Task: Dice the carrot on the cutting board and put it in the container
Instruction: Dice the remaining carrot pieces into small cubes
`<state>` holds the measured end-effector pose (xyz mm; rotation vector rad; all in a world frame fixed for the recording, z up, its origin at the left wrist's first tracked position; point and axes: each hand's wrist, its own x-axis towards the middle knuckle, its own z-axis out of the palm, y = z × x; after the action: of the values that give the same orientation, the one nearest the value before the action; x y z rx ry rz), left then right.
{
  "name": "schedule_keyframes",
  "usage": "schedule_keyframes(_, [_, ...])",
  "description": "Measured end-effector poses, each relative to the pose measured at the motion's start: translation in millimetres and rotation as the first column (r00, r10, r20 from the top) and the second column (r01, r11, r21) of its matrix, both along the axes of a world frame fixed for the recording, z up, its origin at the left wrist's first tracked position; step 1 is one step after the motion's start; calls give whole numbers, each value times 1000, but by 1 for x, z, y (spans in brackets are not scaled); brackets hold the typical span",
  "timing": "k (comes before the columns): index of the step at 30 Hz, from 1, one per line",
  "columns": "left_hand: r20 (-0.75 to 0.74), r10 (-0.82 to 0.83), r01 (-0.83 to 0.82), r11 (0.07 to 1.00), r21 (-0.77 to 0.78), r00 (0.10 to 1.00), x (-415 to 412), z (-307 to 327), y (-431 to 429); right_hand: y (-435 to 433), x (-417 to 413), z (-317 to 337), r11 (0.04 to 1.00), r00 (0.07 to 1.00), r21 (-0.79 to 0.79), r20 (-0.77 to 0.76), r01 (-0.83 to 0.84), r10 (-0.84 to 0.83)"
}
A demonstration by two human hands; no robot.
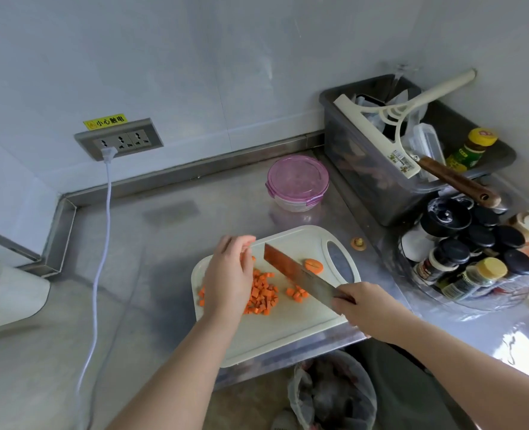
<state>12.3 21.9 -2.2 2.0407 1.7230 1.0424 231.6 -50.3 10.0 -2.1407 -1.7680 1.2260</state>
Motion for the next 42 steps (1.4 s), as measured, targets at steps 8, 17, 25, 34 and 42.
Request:
schedule_keyframes(8, [-455,-394,348,919,-186,798,25,-44,-43,1,-3,20,983,953,-137,-257,126,-158])
schedule_keyframes(17, [-674,-355,224,935,-276,648,17,-50,-43,-3,4,19,968,932,-116,-266,222,-246])
schedule_keyframes(25, [-541,-452,309,889,-338,709,56,-44,-22,-1,25,18,952,933,-41,-191,303,-305])
schedule_keyframes(34, [-555,-456,435,882,-180,695,60,-71,-4,-7,30,23,951,942,-46,-135,304,-308])
schedule_keyframes(42, [-608,-346,393,917,-60,714,33,-79,10,-3,25,10,945,933,-68,-154,319,-326])
